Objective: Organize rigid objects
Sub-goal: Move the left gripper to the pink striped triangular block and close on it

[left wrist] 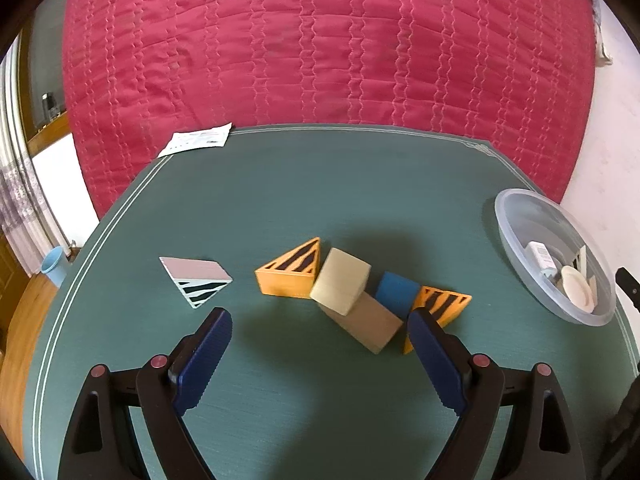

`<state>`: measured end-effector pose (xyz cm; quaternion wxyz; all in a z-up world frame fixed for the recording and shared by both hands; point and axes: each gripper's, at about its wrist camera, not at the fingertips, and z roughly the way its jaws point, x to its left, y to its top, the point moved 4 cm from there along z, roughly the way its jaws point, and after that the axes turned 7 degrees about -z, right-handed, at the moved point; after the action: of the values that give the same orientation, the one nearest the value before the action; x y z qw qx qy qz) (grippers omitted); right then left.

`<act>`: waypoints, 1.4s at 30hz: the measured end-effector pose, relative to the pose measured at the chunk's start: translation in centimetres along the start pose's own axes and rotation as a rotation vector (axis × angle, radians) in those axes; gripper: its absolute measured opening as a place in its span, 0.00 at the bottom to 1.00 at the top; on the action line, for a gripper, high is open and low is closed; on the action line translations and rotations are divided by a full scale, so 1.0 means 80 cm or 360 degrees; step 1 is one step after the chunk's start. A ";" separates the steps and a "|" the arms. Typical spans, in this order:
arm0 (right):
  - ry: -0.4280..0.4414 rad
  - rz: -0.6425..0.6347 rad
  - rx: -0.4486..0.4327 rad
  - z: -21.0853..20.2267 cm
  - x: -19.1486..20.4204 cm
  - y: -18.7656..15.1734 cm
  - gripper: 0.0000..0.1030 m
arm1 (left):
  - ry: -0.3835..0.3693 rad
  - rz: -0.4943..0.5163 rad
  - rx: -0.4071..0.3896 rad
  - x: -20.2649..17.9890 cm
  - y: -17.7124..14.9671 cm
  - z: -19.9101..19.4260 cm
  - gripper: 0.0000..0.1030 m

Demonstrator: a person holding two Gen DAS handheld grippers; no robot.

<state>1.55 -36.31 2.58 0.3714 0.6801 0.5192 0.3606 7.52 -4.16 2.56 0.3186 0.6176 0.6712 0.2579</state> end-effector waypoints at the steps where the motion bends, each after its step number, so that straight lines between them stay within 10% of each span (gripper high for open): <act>1: 0.0003 -0.0013 0.0002 -0.001 0.001 -0.001 0.58 | 0.0004 -0.0001 -0.0002 0.002 0.001 0.000 0.90; 21: 0.0396 -0.0253 0.0114 -0.025 0.096 -0.020 0.58 | 0.0235 -0.0097 -0.0007 0.083 0.017 0.024 0.89; 42: 0.0475 -0.0334 0.0213 -0.021 0.132 -0.036 0.58 | 0.0359 -0.0027 0.0142 0.131 0.026 0.075 0.82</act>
<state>0.93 -25.30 1.91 0.2798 0.5844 0.6594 0.3812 13.03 6.15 -1.01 0.2155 0.5926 0.7188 0.2929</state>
